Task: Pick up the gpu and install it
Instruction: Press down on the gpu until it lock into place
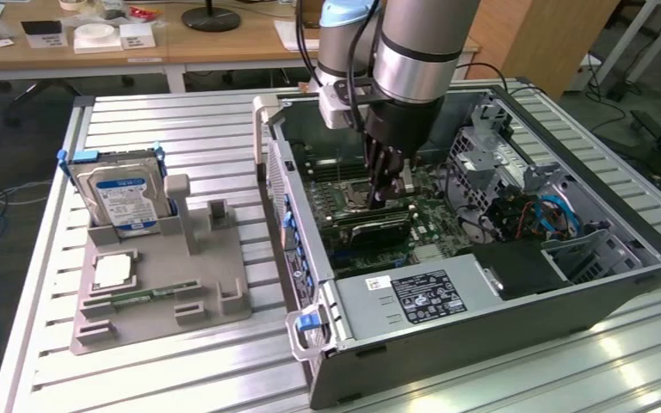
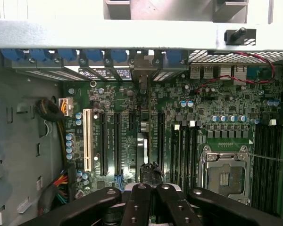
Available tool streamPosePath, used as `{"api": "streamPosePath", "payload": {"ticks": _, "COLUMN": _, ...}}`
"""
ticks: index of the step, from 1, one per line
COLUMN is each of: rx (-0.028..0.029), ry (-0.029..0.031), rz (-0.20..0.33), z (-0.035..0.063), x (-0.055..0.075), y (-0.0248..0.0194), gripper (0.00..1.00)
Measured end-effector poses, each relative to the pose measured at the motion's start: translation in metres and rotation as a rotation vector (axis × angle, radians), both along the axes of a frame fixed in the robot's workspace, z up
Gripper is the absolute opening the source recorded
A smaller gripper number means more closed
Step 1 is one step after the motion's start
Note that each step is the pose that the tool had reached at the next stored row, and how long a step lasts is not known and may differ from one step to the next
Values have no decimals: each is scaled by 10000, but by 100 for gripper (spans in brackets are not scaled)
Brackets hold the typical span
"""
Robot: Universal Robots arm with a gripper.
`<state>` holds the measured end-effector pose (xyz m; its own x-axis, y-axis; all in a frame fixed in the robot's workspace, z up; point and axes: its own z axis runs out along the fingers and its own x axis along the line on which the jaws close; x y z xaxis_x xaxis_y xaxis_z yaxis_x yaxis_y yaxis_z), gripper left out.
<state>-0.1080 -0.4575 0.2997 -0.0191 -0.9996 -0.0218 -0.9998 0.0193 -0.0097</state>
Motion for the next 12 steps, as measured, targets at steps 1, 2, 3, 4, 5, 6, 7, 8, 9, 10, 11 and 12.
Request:
{"api": "streamPosePath", "payload": {"ticks": 1, "rx": 0, "ry": 0, "rz": 0, "z": 0, "x": 0, "y": 0, "gripper": 11}}
{"api": "streamPosePath", "payload": {"ticks": 2, "rx": -1, "ry": 1, "rz": 0, "z": 0, "x": 0, "y": 0, "gripper": 11}}
{"api": "streamPosePath", "payload": {"ticks": 3, "rx": -1, "ry": 1, "rz": 0, "z": 0, "x": 0, "y": 0, "gripper": 11}}
{"api": "streamPosePath", "payload": {"ticks": 4, "rx": 0, "ry": 0, "rz": 0, "z": 0, "x": 0, "y": 0, "gripper": 11}}
{"api": "streamPosePath", "payload": {"ticks": 5, "rx": -1, "ry": 1, "rz": 0, "z": -2, "x": 0, "y": 0, "gripper": 11}}
{"api": "streamPosePath", "payload": {"ticks": 6, "rx": 1, "ry": -1, "rz": 0, "z": -7, "x": 0, "y": 1, "gripper": 11}}
{"api": "streamPosePath", "payload": {"ticks": 7, "rx": 2, "ry": -1, "rz": 0, "z": -13, "x": 0, "y": 1, "gripper": 11}}
{"api": "streamPosePath", "payload": {"ticks": 8, "rx": 0, "ry": 0, "rz": 0, "z": -15, "x": 0, "y": 0, "gripper": 11}}
{"api": "streamPosePath", "payload": {"ticks": 9, "rx": -1, "ry": 2, "rz": 0, "z": -16, "x": 0, "y": 0, "gripper": 11}}
{"api": "streamPosePath", "payload": {"ticks": 10, "rx": 7, "ry": 0, "rz": 0, "z": -22, "x": 0, "y": 0, "gripper": 11}}
{"api": "streamPosePath", "payload": {"ticks": 11, "rx": 14, "ry": -1, "rz": -1, "z": -30, "x": -1, "y": 1, "gripper": 11}}
{"api": "streamPosePath", "payload": {"ticks": 12, "rx": 19, "ry": -1, "rz": -1, "z": -40, "x": -1, "y": 1, "gripper": 11}}
